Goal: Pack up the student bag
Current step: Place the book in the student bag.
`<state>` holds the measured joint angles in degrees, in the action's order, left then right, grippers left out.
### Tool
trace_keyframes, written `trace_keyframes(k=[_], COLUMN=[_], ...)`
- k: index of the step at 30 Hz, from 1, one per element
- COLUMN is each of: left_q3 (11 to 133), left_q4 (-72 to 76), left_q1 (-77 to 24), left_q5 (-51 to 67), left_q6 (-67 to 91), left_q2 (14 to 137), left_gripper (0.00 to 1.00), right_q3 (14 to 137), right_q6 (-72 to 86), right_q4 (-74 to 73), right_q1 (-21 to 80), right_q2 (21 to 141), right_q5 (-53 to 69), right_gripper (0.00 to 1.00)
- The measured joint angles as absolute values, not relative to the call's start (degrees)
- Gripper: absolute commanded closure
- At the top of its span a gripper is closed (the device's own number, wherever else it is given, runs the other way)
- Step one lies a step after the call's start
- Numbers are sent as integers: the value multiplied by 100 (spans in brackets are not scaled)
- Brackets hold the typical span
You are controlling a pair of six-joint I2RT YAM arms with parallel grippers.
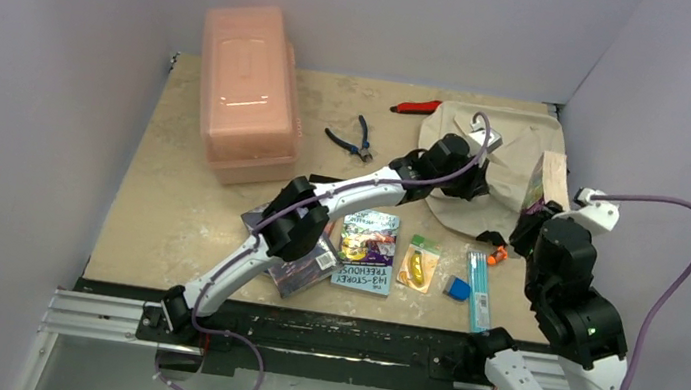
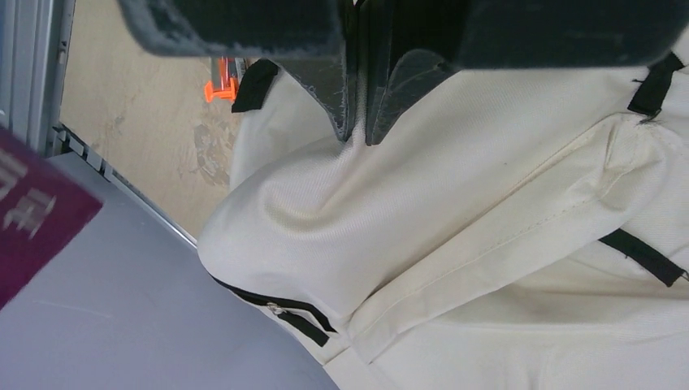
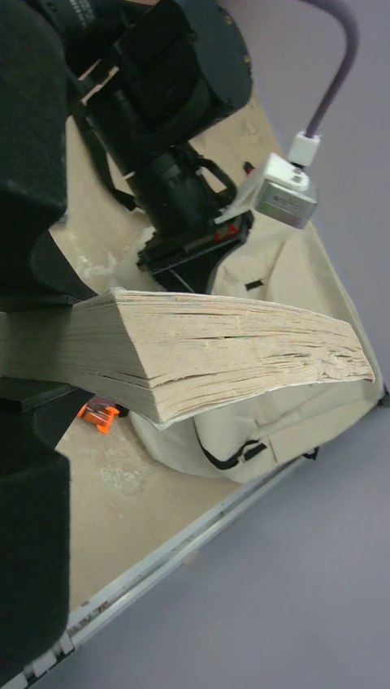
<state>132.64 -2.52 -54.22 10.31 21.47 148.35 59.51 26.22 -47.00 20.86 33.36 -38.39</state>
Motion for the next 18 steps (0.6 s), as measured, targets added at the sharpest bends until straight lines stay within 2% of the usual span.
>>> trace_keyframes(k=[10, 18], left_q3=[13297, 13631], left_q4=[-473, -268], left_q1=[-5098, -4587], left_q5=[1214, 2211], left_q6=[3404, 4963], left_q2=[14468, 14387], left_gripper=[100, 100], right_q3=[5813, 4921], right_q6=[3909, 5310], right_q4=[-5468, -4840], right_q1=[2086, 2086], right_q2=[3304, 3177], right_q5=[-2390, -1835], right_gripper=[100, 100])
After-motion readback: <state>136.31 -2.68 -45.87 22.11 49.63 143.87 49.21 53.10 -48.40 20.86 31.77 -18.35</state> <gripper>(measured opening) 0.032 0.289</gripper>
